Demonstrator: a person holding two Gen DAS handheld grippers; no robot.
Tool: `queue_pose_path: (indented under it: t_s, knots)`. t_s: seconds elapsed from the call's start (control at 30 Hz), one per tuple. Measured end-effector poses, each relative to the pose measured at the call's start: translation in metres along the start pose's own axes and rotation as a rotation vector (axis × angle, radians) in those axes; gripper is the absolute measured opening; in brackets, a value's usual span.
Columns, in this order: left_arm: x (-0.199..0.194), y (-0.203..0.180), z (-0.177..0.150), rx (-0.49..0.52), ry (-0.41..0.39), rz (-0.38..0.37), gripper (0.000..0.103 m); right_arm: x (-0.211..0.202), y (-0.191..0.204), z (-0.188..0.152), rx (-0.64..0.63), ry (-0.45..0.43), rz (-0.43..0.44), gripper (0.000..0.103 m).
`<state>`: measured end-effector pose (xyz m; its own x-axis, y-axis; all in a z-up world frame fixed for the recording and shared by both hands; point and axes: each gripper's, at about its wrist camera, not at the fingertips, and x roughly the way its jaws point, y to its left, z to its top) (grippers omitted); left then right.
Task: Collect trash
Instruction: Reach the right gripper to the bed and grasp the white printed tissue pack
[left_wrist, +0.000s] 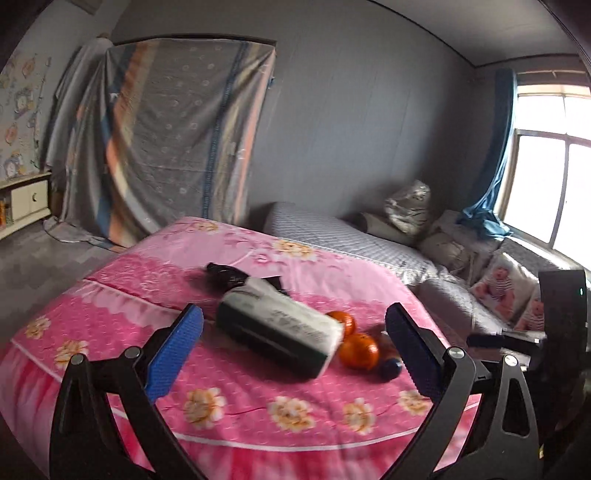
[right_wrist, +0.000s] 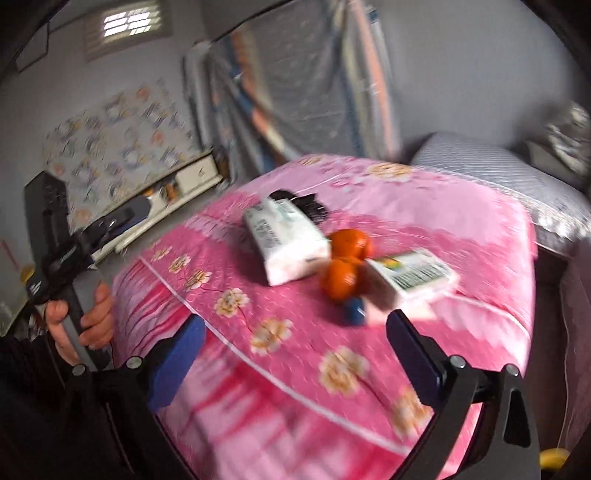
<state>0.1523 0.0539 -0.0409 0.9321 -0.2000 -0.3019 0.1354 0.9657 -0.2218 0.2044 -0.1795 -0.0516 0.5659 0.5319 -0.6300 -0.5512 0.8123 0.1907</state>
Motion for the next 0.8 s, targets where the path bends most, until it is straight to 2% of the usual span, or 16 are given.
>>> queue_pose_path:
  t_s: [0.07,0.2,0.3,0.57,0.77,0.8]
  knots:
    - [-0.004,0.016,-0.003,0.008,0.007,0.010,0.095,0.034,0.007,0.024,-0.031,0.056,0.033,0.095]
    - [-0.009,0.042,-0.007,-0.050,0.037,-0.007,0.094,0.096,0.020,0.063,-0.102,0.161,0.031,0.095]
    - [-0.012,0.055,-0.007,-0.080,0.041,-0.001,0.094,0.137,0.029,0.083,-0.175,0.237,-0.025,0.095]
    - [-0.020,0.079,-0.013,-0.077,0.035,0.067,0.095,0.229,0.031,0.091,-0.333,0.470,-0.157,0.095]
    - [-0.013,0.092,-0.018,-0.098,0.069,0.089,0.095,0.271,0.034,0.085,-0.358,0.548,-0.181,0.095]
    - [-0.013,0.093,-0.018,-0.101,0.075,0.092,0.095,0.274,0.035,0.084,-0.353,0.545,-0.188,0.091]
